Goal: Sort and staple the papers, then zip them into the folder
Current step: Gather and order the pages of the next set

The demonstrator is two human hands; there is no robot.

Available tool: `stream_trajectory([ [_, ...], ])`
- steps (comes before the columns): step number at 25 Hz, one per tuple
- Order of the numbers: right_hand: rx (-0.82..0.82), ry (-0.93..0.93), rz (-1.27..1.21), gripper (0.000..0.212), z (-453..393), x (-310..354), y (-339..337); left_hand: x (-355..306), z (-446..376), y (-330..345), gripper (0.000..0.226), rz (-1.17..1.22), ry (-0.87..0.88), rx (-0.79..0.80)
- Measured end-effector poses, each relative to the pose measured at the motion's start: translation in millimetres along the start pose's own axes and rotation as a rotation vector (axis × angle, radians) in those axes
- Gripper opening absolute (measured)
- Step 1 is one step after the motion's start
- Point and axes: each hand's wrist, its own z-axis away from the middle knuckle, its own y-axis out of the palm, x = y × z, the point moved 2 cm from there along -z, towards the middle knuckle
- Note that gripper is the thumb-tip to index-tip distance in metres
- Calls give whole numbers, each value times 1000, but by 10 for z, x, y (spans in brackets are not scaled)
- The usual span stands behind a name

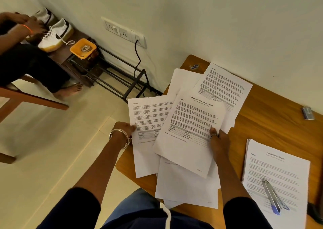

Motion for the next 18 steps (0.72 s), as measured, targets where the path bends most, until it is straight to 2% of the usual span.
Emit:
stream_trajectory([
  [2,17,24,-28,31,-3,19,-18,23,122,-9,8,-20,192,-138],
  [5,38,1,-69,31,41,138,-81,-227,553,-22,42,-117,560,-392],
  [7,28,-113,-91,29,134,259,-215,-525,982,6,61,-452,924,-563],
  [8,14,-188,-110,28,195,326,-313,-656,1152,72,63,-658,1072,-600],
  [9,-6,-249,-132,27,267,408,-431,-770,1293,157,59,-760,1160,-582],
  [10,-35,-300,-166,27,324,482,-563,-883,1427,242,49,-733,1208,-525],
  [12,-105,-359,-269,28,381,589,-855,-1018,1610,418,37,-458,1388,-399],
  [13,-147,-366,-325,29,396,624,-1038,-1061,1689,513,32,-275,1425,-303],
  [14,-184,-359,-375,30,393,629,-1222,-1085,1700,602,26,-100,1372,-148],
  [16,-240,-336,-423,27,385,596,-1552,-1071,1605,760,22,210,1081,153],
  [18,-299,-337,-422,20,431,561,-1823,-894,1350,913,21,352,765,262],
])
